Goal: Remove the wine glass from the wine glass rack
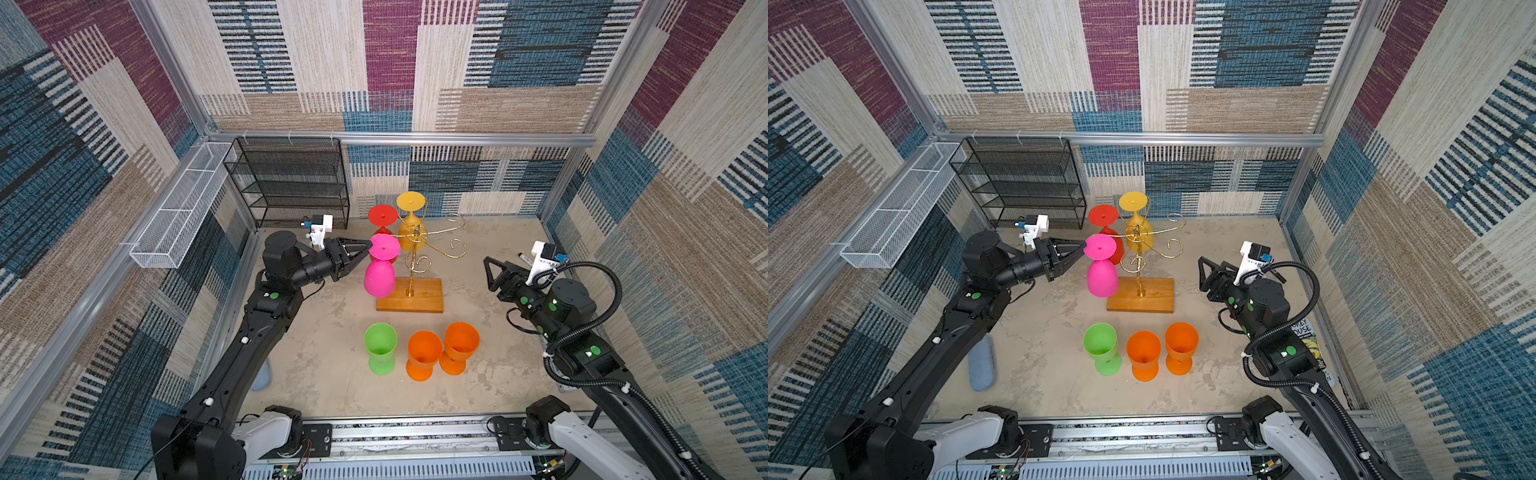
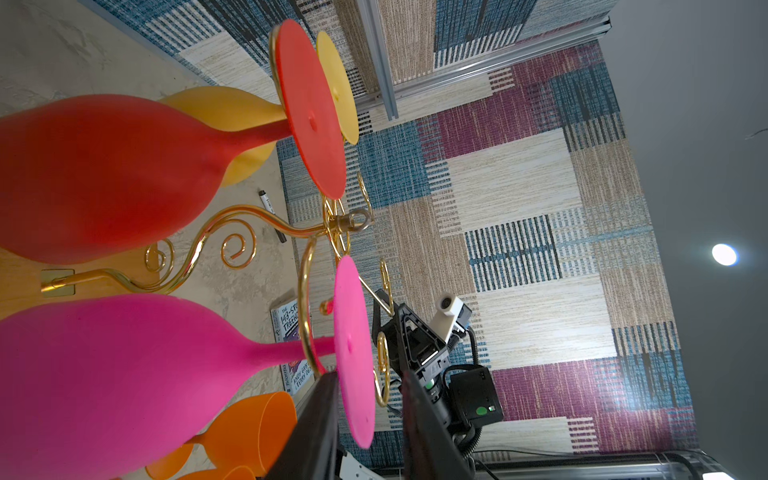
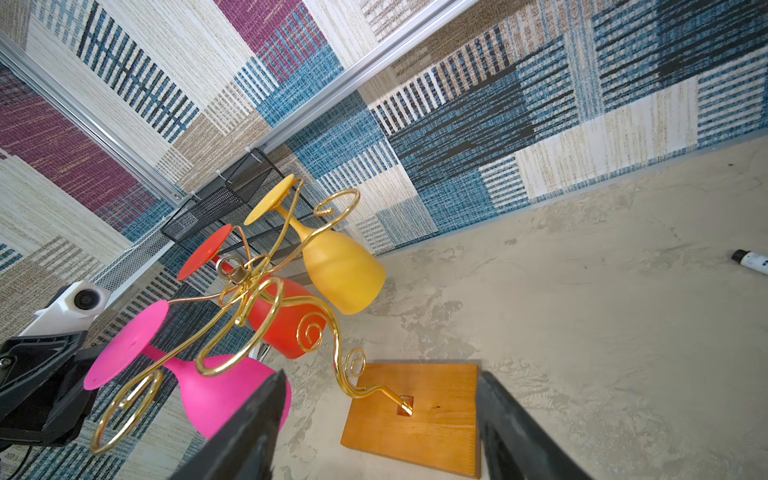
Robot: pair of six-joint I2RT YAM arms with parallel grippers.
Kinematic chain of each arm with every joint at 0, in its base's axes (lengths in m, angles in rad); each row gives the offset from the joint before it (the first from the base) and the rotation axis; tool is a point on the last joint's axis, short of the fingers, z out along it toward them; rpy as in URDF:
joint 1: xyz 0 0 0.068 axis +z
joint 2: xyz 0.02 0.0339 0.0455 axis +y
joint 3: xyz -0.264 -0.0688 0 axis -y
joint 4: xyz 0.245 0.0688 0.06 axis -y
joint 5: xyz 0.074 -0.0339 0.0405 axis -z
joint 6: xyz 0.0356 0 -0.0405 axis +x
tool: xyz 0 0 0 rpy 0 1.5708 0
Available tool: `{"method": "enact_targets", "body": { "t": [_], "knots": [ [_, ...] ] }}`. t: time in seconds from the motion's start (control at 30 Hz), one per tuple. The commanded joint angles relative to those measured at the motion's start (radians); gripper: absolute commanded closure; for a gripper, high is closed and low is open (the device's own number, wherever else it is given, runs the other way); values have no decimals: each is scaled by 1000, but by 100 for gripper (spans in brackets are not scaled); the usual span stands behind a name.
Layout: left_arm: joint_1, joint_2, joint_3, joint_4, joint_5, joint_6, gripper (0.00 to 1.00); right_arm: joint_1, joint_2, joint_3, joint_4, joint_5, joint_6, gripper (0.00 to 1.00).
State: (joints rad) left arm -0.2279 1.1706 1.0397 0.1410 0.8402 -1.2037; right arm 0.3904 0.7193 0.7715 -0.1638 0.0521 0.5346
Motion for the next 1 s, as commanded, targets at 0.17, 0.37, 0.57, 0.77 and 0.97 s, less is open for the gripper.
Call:
{"method": "enact_targets", "body": {
  "t": [0.17, 0.37, 0.57, 0.77, 0.97],
  "knots": [
    [-4, -2, 20, -4, 17, 48, 74, -3, -4, -6, 33, -9, 8, 27],
    [-5, 1, 17, -27, 16, 62, 76, -4, -8, -10, 32, -9, 8, 27],
    [-7, 2, 20, -53, 14, 76, 78, -5, -12, -12, 30, -9, 9, 27],
    [-10, 7, 48, -102, 8, 108, 81, -6, -14, -17, 32, -10, 8, 27],
    [-15, 17, 62, -107, 8, 110, 83, -7, -18, -23, 34, -12, 10, 27]
  ]
}}
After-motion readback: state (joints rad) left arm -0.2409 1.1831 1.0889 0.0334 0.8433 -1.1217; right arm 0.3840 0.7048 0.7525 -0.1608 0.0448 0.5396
